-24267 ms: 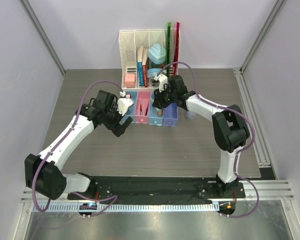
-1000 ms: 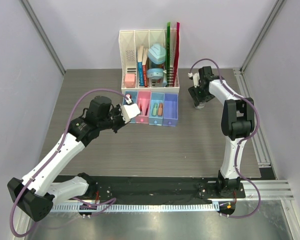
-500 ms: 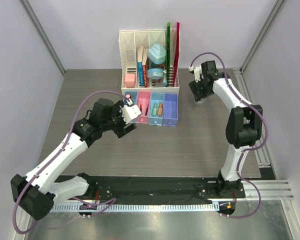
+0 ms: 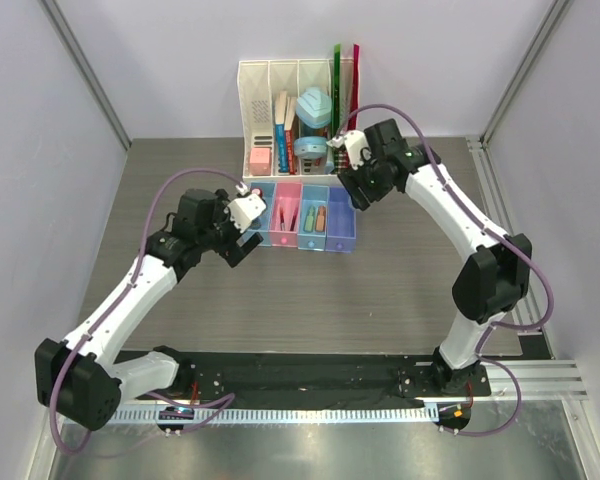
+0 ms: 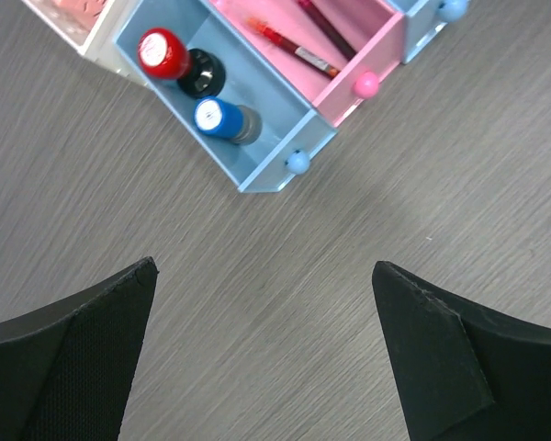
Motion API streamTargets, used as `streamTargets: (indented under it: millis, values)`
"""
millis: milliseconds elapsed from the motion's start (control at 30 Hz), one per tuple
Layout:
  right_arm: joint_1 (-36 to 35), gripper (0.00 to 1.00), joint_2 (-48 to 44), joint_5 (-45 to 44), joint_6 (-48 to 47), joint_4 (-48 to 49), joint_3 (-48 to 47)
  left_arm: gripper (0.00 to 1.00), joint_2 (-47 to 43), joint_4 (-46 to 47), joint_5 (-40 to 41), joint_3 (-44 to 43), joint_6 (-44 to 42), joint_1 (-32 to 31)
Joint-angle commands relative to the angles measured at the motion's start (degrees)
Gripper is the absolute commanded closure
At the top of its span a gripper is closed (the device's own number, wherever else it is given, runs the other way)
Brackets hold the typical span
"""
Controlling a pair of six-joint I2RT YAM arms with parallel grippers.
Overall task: Sort the stationery into containers
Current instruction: Pick up the stationery from the center of the board.
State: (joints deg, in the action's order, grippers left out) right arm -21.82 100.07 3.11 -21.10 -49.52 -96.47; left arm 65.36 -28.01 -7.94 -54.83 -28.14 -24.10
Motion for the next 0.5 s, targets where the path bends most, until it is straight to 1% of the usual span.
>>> streamTargets:
  millis: [0,333,467]
  values:
    - [-1.7,0.84,4.1,0.1,0.6,0.4,-4.6,0.0,-1.9,3.0,-1.5,0.5,1.2,2.1]
    - [-4.3,0.85,15.0,-1.2,0.9,2.7,-10.8,0.0,-4.0,2.7,-3.2,2.4,0.9,4.8]
    - [-4.4,0.85,17.6,-1.7,0.5,3.7,-12.3,0.0,-4.3,3.0,-3.7,3.3,0.6,5.3]
